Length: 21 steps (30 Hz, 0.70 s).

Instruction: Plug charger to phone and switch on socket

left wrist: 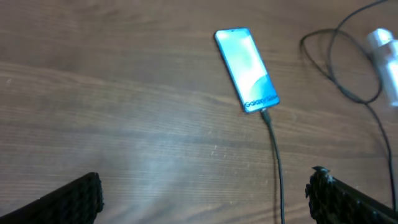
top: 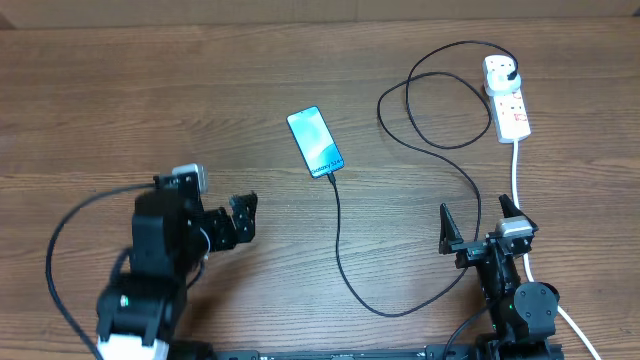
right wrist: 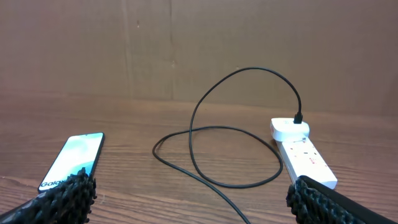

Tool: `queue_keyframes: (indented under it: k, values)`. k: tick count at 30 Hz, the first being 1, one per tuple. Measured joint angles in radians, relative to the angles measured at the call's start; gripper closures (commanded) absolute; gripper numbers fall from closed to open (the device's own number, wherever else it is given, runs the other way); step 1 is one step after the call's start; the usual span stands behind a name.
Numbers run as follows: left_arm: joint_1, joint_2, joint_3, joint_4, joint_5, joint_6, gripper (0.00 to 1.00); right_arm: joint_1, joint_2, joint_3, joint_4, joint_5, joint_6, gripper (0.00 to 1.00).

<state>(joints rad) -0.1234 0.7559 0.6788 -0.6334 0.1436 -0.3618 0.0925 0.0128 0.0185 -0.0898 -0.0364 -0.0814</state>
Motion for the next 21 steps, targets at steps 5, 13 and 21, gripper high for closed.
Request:
queue_keyframes:
  k: [5,13,21]
  values:
    - [0.000,-0.154,-0.133,0.089,0.011,0.013,0.00,0.000,0.000,0.000,0.000,0.000,0.000,0.00]
    - [0.000,-0.360,-0.274,0.208,0.014,0.027,0.01,0.000,0.000,0.000,0.000,0.000,0.000,0.00]
    - [0.069,-0.541,-0.348,0.238,0.018,0.052,0.00,0.000,0.000,0.000,0.000,0.000,0.000,0.00]
